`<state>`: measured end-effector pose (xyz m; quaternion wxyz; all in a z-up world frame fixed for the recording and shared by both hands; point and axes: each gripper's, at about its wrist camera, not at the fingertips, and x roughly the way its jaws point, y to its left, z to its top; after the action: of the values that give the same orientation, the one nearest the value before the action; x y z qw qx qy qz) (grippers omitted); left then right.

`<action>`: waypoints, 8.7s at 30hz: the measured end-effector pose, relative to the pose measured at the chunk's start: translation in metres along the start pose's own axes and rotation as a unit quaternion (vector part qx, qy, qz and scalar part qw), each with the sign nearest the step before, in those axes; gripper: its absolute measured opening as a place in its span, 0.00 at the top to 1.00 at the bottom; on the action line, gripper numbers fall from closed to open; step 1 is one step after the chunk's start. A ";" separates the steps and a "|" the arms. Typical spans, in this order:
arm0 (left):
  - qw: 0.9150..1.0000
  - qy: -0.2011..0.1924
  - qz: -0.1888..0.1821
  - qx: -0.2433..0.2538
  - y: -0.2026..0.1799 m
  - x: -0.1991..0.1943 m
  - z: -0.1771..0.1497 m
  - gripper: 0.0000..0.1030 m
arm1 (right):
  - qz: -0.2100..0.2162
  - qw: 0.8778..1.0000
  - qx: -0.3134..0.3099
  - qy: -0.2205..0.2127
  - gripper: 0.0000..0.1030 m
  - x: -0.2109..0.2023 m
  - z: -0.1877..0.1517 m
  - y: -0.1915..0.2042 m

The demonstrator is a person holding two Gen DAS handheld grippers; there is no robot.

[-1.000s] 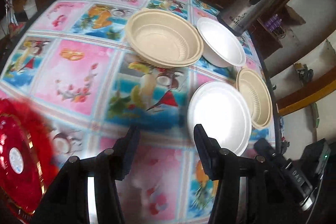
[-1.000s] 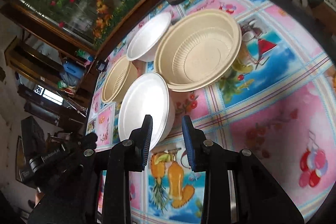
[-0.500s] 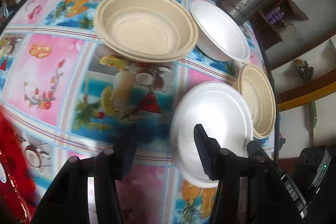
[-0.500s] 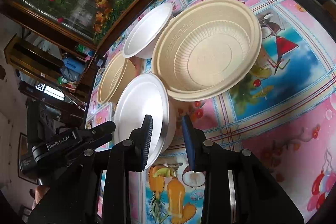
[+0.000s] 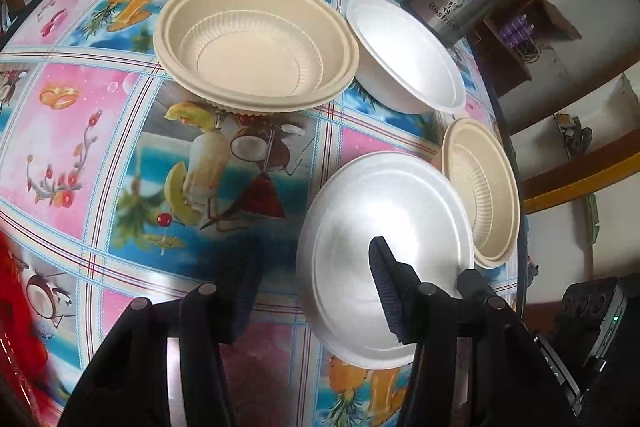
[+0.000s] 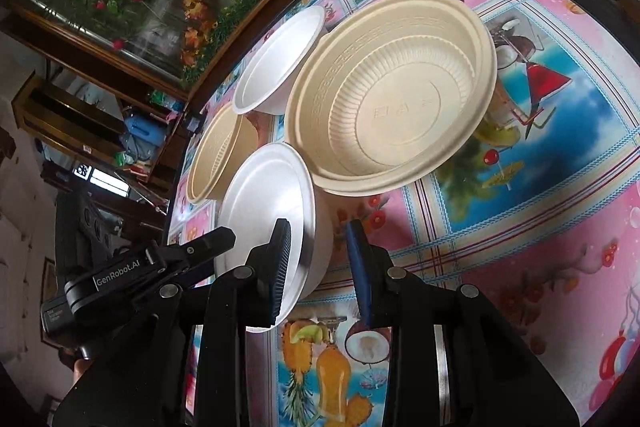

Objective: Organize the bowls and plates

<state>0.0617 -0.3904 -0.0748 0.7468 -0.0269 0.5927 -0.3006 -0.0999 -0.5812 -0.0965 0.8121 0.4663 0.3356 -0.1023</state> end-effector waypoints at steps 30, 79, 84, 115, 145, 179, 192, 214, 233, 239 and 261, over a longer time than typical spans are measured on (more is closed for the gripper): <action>0.999 -0.025 0.012 0.031 0.004 -0.007 -0.009 0.90 | -0.013 1.000 -0.023 -0.001 0.93 0.009 -0.012 0.008; 0.977 -0.136 0.120 -0.111 0.254 -0.193 -0.116 0.90 | 0.003 0.957 -0.257 0.136 0.93 0.111 -0.212 0.271; 0.978 -0.123 0.121 -0.120 0.264 -0.184 -0.115 0.90 | -0.005 0.956 -0.255 0.147 0.93 0.125 -0.216 0.267; 0.965 -0.128 0.205 -0.098 0.266 -0.199 -0.119 0.61 | 0.010 0.949 -0.306 0.071 0.89 0.103 -0.205 0.263; 0.982 -0.092 0.117 0.117 0.059 -0.118 -0.120 0.38 | -0.051 0.988 -0.144 -0.024 0.89 0.012 -0.101 0.090; 0.999 0.000 0.008 0.053 -0.081 0.028 0.040 0.38 | 0.005 0.996 0.073 -0.041 0.85 -0.050 0.077 -0.083; 0.997 -0.032 -0.001 0.069 -0.107 0.047 0.035 0.38 | -0.005 0.996 0.061 -0.059 0.85 -0.051 0.080 -0.078; 0.995 -0.027 -0.047 0.088 -0.094 0.057 0.039 0.59 | -0.026 0.997 0.046 -0.052 0.85 -0.039 0.076 -0.075; 0.993 -0.023 -0.049 0.101 -0.096 0.058 0.032 0.91 | -0.032 0.996 0.048 -0.067 0.85 -0.035 0.074 -0.076; 0.993 -0.025 -0.049 0.107 -0.097 0.058 0.031 0.91 | -0.043 0.995 0.038 -0.084 0.85 -0.036 0.073 -0.073; 0.991 -0.054 0.000 0.126 -0.085 0.042 0.015 0.92 | -0.028 0.995 0.039 -0.082 0.93 -0.040 0.048 -0.052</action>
<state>0.0447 -0.4850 -0.0725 0.7752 0.0518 0.5087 -0.3709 -0.1334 -0.6551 -0.0907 0.8148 0.4779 0.2770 -0.1760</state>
